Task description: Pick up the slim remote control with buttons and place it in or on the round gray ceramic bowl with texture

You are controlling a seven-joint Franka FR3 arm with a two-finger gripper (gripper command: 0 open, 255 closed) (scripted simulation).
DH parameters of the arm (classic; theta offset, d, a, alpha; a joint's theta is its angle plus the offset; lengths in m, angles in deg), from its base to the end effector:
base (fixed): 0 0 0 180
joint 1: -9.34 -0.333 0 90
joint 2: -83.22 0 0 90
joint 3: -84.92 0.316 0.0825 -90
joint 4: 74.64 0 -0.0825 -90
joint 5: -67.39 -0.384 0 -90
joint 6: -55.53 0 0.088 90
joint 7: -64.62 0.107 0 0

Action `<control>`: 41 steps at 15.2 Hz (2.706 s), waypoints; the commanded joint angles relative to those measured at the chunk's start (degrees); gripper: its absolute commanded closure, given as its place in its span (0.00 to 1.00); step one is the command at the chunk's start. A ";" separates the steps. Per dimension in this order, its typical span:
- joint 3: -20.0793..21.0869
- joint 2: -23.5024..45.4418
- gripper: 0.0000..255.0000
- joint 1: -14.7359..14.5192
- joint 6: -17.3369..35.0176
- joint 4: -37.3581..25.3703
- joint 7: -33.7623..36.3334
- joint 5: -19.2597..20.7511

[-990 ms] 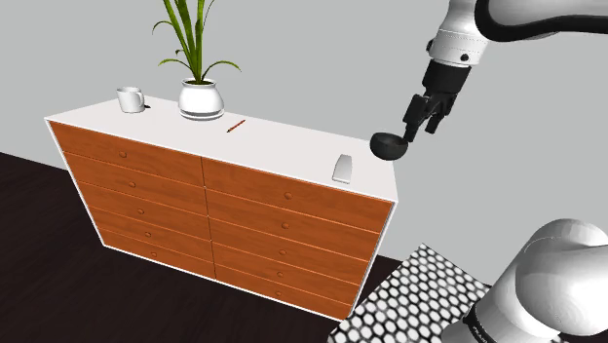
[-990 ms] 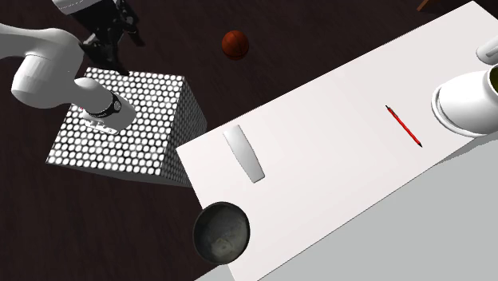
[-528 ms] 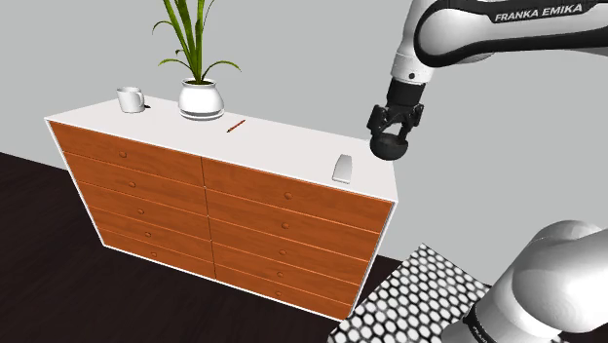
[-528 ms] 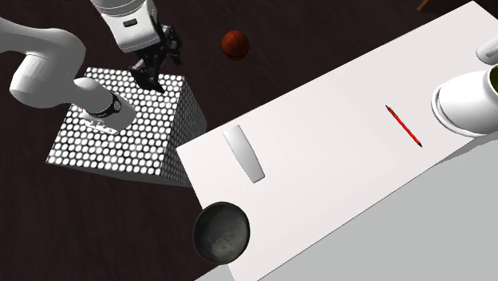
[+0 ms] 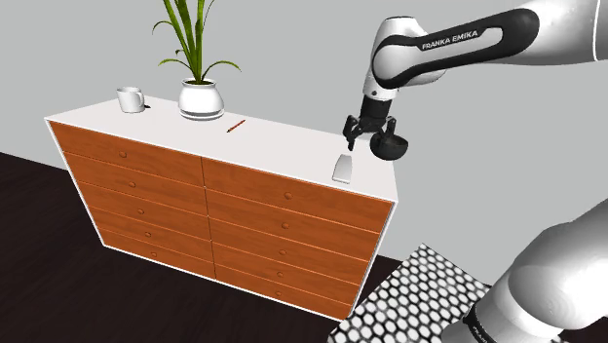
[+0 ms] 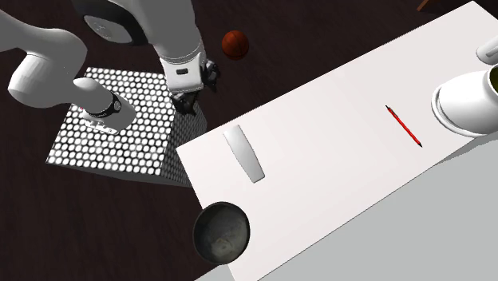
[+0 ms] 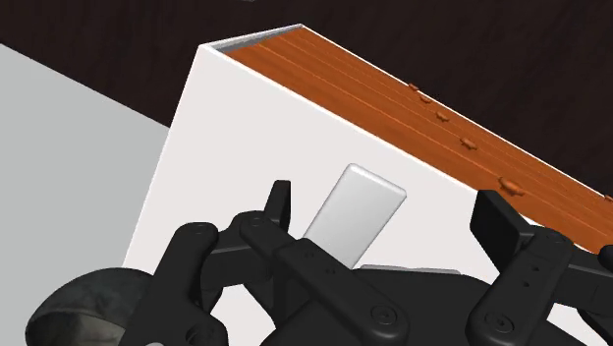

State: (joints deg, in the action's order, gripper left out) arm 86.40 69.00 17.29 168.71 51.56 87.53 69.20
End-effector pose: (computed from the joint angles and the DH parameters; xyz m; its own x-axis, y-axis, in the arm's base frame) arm 0.4763 -0.0554 0.4872 0.8766 -0.4800 0.0328 -0.4808 -0.8765 0.0248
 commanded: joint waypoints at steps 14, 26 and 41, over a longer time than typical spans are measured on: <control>-3.91 31.06 0.00 4.47 8.24 -21.01 16.24 -2.52; -3.96 34.34 0.00 4.60 13.30 -19.19 16.40 -2.80; -3.97 33.94 1.00 4.59 12.66 -19.44 16.42 -2.77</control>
State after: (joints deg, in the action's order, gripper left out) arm 82.45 103.17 21.86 181.67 32.20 103.98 66.42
